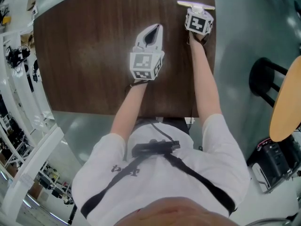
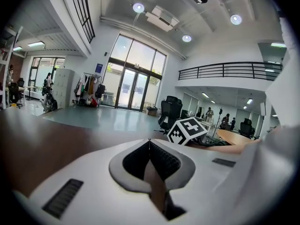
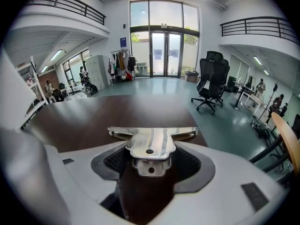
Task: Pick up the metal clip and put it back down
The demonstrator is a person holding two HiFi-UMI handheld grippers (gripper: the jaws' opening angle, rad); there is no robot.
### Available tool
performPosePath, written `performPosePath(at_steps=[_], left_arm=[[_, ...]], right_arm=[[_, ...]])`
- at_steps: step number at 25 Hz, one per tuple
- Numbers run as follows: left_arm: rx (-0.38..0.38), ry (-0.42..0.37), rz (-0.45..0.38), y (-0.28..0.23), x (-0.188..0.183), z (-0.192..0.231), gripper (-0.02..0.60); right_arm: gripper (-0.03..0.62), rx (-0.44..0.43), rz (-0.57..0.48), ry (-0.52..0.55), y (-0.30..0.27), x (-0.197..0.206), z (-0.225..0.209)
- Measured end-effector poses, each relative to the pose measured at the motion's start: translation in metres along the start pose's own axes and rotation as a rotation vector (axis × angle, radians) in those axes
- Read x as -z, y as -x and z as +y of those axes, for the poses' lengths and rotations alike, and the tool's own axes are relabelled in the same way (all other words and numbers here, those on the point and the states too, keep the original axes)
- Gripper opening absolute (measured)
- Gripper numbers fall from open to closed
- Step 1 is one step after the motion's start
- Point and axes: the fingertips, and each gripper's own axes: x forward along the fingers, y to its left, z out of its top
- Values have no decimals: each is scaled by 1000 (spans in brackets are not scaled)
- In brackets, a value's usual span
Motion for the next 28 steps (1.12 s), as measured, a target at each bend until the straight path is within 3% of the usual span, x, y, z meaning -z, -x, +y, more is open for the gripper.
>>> performPosePath(at_steps=[9, 14, 20, 25, 28], left_arm=[[2, -9, -3, 19, -4, -10, 14], [2, -4, -18, 41, -14, -13, 14], [10, 3, -41, 82, -22, -17, 14], [24, 6, -71, 121, -36, -27, 14], [57, -54, -93, 152, -50, -39, 14]], right_arm=[[296, -72, -13, 36, 3, -5, 6], [296, -62, -41, 40, 31, -6, 4], [296, -70, -43, 4, 100, 11, 4], [295, -124, -197, 43, 186, -13, 25], [295, -161, -275, 29, 241, -20, 44]])
